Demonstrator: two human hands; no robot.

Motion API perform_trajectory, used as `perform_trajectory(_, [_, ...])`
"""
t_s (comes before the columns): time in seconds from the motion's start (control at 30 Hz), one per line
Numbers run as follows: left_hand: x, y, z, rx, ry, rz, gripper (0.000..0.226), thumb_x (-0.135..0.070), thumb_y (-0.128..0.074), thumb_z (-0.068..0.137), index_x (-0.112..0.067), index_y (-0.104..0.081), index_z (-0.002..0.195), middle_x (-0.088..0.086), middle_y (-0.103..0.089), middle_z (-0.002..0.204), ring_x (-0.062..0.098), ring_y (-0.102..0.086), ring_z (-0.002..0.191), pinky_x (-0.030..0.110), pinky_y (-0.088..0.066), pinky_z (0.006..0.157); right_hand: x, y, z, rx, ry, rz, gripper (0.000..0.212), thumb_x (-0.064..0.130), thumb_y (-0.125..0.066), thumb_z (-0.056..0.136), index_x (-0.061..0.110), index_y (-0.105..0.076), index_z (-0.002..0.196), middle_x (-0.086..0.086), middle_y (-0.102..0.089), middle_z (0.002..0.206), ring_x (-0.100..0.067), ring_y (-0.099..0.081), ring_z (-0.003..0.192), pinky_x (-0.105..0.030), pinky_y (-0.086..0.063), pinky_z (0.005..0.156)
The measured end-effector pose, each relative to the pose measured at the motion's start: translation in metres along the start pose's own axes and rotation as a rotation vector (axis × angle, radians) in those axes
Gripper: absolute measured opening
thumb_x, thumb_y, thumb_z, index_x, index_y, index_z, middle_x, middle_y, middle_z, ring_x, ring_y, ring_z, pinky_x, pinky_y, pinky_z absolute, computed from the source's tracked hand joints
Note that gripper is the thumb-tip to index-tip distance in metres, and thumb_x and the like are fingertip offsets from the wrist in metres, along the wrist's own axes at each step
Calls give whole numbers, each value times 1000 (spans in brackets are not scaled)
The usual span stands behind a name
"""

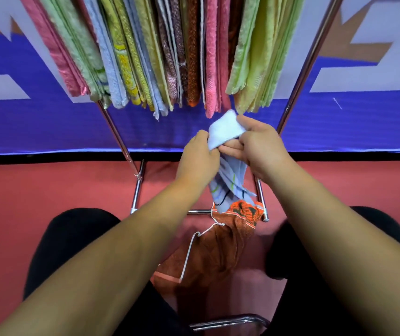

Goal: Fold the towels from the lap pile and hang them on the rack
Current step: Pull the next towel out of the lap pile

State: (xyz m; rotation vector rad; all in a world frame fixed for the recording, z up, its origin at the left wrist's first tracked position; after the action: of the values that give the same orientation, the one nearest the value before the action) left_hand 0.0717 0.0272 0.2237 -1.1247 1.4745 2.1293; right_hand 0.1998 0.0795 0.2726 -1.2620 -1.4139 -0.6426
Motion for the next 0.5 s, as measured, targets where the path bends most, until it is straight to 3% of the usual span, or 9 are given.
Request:
perform_trajectory(0.07, [-15,8,-5,-59,-48,-18,7,-4,-52,91,-11,-52,93,15,-65,91,39,-59,88,50,-44,74,8,8,-7,-9,40,-113,62,-15,-33,101,10,-43,158,-19,-70,121,-25,-79,85,-35,-67,75])
perform_trajectory(0.13, [-32,17,-8,-104,-63,-56,10,-6,-51,93,-9,-55,101,16,-67,96,39,-60,93,50,-45,76,13,17,-12,-67,136,-394,61,-11,-42,96,14,-53,151,-11,-74,111,-16,-77,75,-35,-64,67])
perform_trajectory(0.2, [-55,29,-15,-110,-96,-55,17,-11,-48,92,-12,-56,107,13,-67,101,38,-60,96,49,-46,76,18,23,-17,-186,237,-753,60,3,-55,89,25,-61,145,-6,-76,113,-14,-77,82,-35,-62,69])
perform_trajectory(0.27, [-80,42,-23,-104,-126,12,20,-18,-45,94,-17,-55,111,9,-66,108,37,-60,99,49,-50,77,29,25,-27,-316,287,-983,44,23,-59,85,34,-68,127,1,-75,107,-24,-74,94,-35,-59,77])
perform_trajectory(0.37, [-109,59,-31,-89,-200,181,21,-23,-42,101,-21,-53,119,6,-65,119,39,-63,103,51,-53,81,59,22,-42,-432,290,-1104,22,36,-55,88,30,-70,103,0,-70,91,-34,-68,87,-37,-55,68])
perform_trajectory(0.5, [-143,86,-32,-121,-334,345,15,-27,-43,104,-19,-51,116,9,-65,115,44,-65,101,52,-52,77,110,26,-69,-502,321,-1249,22,33,-53,88,24,-72,93,-3,-66,88,-35,-61,87,-35,-47,70])
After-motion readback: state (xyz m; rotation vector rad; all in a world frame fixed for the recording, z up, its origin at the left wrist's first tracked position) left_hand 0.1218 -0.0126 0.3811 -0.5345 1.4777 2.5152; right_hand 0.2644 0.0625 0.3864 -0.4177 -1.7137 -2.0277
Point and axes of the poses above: each hand's wrist, its own z-axis towards the middle knuckle, its own y-axis out of the back of the hand, x = y × z, the point moved 1 cm from there along z, towards the middle knuckle
